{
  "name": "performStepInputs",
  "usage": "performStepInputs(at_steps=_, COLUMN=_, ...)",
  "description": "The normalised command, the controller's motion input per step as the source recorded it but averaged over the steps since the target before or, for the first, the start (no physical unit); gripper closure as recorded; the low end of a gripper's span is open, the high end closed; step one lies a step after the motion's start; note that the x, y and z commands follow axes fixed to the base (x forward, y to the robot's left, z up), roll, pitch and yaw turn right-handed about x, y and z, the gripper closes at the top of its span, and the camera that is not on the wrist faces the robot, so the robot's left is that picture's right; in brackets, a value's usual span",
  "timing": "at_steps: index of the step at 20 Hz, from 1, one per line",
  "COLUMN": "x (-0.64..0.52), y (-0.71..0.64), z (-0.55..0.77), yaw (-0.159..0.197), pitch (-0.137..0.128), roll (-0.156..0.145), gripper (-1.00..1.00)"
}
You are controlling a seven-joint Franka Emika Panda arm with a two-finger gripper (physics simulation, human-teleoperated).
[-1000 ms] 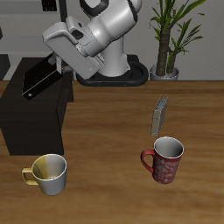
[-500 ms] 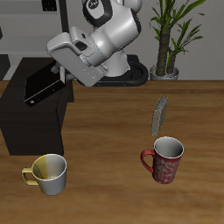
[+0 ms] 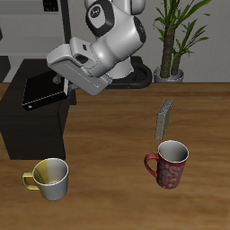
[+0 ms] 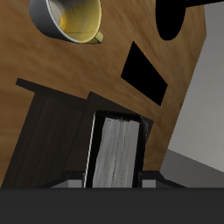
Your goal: Place the black book flat on top of the shelf
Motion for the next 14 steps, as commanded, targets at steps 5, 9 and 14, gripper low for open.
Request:
performStepInputs(at_steps=5, x=0.11, y=0.11, z=-0.06, yaw=0.012, pitch=0.019, roll=0.038, gripper=-1.0)
performStepInputs(at_steps=9, x=-0.02, y=0.07, z=0.07, yaw=-0.036, pitch=0.008, roll=0.047, gripper=-1.0)
performStepInputs(at_steps=14, x=-0.08, y=0.03, z=0.17, yaw=-0.033, pitch=-0.03, roll=0.035, gripper=-1.0)
